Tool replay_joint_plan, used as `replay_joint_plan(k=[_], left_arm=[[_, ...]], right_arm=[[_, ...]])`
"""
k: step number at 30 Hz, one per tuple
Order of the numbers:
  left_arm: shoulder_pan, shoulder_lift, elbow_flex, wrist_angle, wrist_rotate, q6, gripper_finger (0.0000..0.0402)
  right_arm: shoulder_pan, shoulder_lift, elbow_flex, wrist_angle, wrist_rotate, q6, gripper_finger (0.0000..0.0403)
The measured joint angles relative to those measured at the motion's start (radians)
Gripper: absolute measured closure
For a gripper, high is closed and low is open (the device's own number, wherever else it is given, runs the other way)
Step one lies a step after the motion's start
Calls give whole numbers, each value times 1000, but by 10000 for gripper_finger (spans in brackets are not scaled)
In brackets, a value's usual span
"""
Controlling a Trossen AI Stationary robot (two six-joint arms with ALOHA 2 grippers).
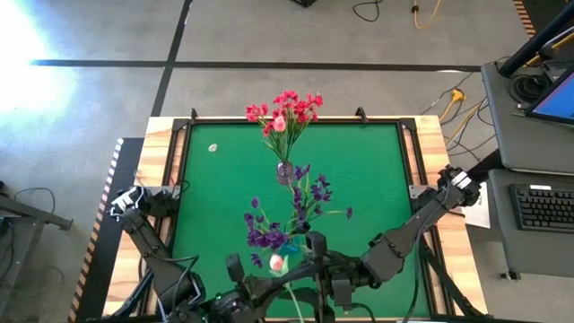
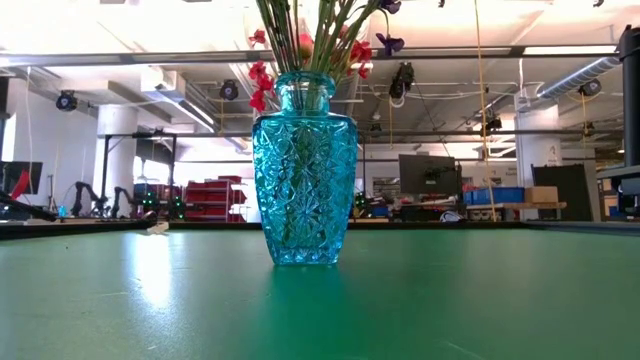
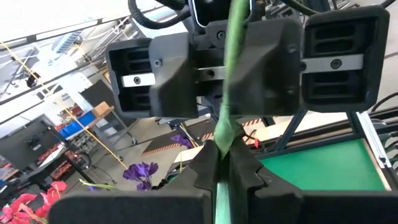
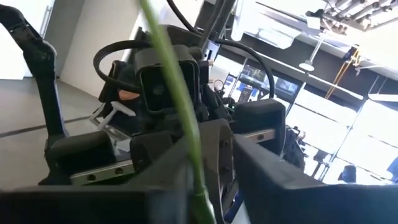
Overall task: Sort flowers into vase by color
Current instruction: Put the pink tulip into the purple vase
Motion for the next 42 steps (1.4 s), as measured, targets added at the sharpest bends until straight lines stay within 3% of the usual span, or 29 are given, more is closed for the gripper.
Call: replay_joint_plan(k=[5,9,19,28,30,34,37,42], left_arm=[[3,-1,0,-2,1,-11,401],[3,-5,0,1,3,-28,378],[-15,-32,0,5,51,-3,259],[-36,-39,23,-20,89,0,228],[-36,-40,22,-59,171,-24,230],[-2,-67,21,-203,447,-212,240],[23,-89,21,-273,483,-323,251],[41,-90,-4,-315,512,-351,267]], right_arm=[[2,0,0,-17,-9,-24,382],[5,-2,0,-17,-9,-26,391],[84,-57,0,-18,-6,-21,393],[169,-178,0,-145,16,-89,394],[179,-211,0,-244,62,-136,394],[208,-272,0,-416,259,-149,394],[228,-316,0,-538,330,-210,394],[272,-351,0,-754,433,-370,394]])
